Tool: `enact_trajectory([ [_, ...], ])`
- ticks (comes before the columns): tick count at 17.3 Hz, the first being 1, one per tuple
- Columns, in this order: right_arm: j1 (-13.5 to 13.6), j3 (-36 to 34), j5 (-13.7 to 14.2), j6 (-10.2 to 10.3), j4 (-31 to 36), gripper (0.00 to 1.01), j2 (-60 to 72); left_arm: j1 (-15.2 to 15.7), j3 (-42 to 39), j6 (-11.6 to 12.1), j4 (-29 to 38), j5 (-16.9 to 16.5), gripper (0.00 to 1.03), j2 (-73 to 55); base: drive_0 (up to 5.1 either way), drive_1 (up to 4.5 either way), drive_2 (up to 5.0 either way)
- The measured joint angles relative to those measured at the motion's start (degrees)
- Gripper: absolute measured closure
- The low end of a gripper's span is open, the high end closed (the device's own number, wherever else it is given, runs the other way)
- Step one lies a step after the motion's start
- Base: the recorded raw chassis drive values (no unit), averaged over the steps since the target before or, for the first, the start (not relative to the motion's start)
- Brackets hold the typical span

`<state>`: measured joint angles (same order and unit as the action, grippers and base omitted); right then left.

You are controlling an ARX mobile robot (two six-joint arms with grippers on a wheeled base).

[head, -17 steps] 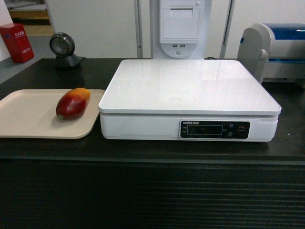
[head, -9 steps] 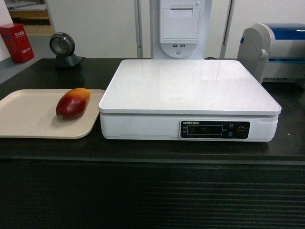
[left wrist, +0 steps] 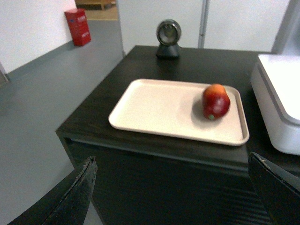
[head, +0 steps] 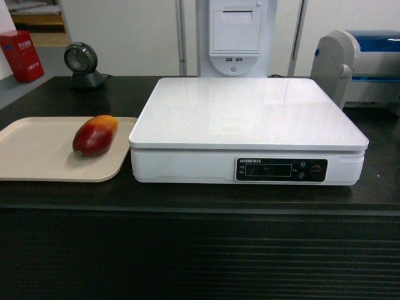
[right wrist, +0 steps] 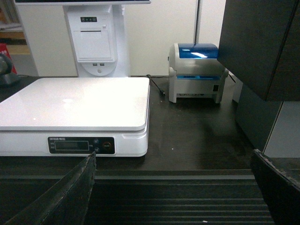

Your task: Place dark red mango on scale at checkout

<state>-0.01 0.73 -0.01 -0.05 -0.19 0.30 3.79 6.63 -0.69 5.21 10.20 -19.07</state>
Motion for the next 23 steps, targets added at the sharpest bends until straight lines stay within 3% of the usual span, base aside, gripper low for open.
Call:
enact_trajectory([
  [2, 0.0, 0.0, -0.02, 0.0, 0.0, 0.03, 0.0, 5.6, 2.05, 1.05, 4.61, -6.25, 0.05, -5.25, 0.0, 0.0, 0.0],
  [3, 0.0, 0.0, -0.02, 0.0, -0.02, 0.03, 0.0, 8.68, 2.91, 1.25, 7.91, -11.02, 0.05, -8.72, 0.0, 0.0, 0.0],
  [5, 0.0, 0.0, -0.02, 0.0, -0.02, 0.03, 0.0, 11.52, 3.96, 2.16, 14.58, -16.39, 0.05, -16.68, 0.0, 0.0, 0.0],
  [8, 0.0, 0.0, 0.0, 0.0, -0.02, 0.03, 0.0, 9.44, 8.74, 3.28, 25.53, -20.48, 0.05, -31.56, 0.0, 0.0, 0.0],
  [9, 0.0, 0.0, 0.0, 0.0, -0.02, 0.03, 0.0, 7.19, 12.24, 3.63, 29.29, -21.92, 0.05, -38.42, 0.0, 0.0, 0.0],
  [12, 0.0, 0.0, 0.0, 0.0, -0.02, 0.03, 0.0, 2.49, 21.57, 3.69, 32.28, -22.01, 0.05, -55.49, 0.0, 0.0, 0.0],
  [16, 0.0, 0.0, 0.0, 0.0, -0.02, 0.03, 0.0, 0.11, 29.03, 3.69, 30.42, -21.18, 0.05, -66.55, 0.0, 0.0, 0.0],
  [23, 0.0, 0.0, 0.0, 0.0, -0.02, 0.03, 0.0, -1.33, 54.82, 2.12, 15.23, -20.28, 0.05, -89.18, 0.0, 0.0, 0.0],
])
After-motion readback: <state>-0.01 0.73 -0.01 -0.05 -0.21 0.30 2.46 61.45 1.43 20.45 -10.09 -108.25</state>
